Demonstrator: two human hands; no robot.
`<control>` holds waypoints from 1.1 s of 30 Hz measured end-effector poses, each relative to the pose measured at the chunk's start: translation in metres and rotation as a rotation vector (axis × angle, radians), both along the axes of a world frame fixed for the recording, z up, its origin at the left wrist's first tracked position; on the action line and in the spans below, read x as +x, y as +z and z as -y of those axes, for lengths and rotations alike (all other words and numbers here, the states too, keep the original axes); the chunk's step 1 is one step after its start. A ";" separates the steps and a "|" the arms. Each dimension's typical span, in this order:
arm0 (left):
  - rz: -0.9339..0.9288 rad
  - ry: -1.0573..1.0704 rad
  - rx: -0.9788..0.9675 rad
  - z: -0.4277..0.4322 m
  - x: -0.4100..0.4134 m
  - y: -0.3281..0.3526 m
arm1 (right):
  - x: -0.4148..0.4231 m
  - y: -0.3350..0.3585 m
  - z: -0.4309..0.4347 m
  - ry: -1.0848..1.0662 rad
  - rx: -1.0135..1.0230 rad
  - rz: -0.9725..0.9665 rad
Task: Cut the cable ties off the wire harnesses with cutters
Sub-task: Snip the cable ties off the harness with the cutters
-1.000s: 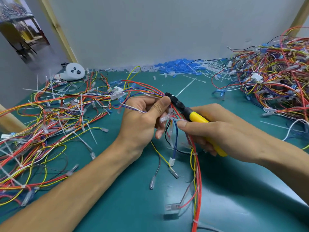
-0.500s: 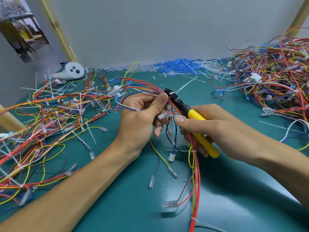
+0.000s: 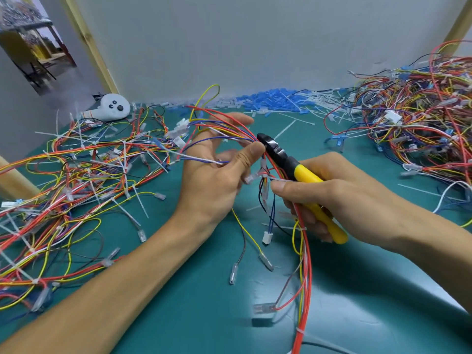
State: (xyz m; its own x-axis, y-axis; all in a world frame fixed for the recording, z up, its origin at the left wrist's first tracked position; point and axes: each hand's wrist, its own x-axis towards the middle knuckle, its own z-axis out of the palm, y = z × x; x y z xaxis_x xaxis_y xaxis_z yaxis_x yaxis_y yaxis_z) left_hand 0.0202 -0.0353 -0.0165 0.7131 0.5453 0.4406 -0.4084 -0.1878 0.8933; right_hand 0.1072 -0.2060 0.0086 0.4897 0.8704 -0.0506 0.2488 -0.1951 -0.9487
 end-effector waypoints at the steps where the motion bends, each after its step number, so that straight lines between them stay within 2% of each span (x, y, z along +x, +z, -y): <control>1: 0.022 0.005 -0.017 -0.002 0.001 0.001 | 0.000 0.001 0.000 0.014 -0.006 -0.010; 5: 0.059 -0.011 -0.156 -0.005 0.001 0.003 | -0.002 0.002 -0.001 0.051 -0.030 -0.035; 18: 0.040 -0.018 -0.122 -0.006 0.002 0.003 | 0.000 -0.004 0.000 -0.013 -0.058 0.091; 22: 0.045 -0.031 -0.136 -0.006 0.001 0.003 | -0.001 -0.005 0.000 -0.053 -0.048 0.219; 26: 0.038 -0.022 -0.142 -0.001 0.001 0.004 | -0.001 -0.002 0.001 -0.055 -0.076 0.184; 29: 0.038 -0.024 -0.172 -0.001 0.001 0.003 | -0.005 -0.007 -0.002 -0.097 -0.057 0.401; 33: 0.033 -0.034 -0.199 0.000 0.000 0.004 | -0.009 -0.011 -0.004 -0.169 -0.018 0.504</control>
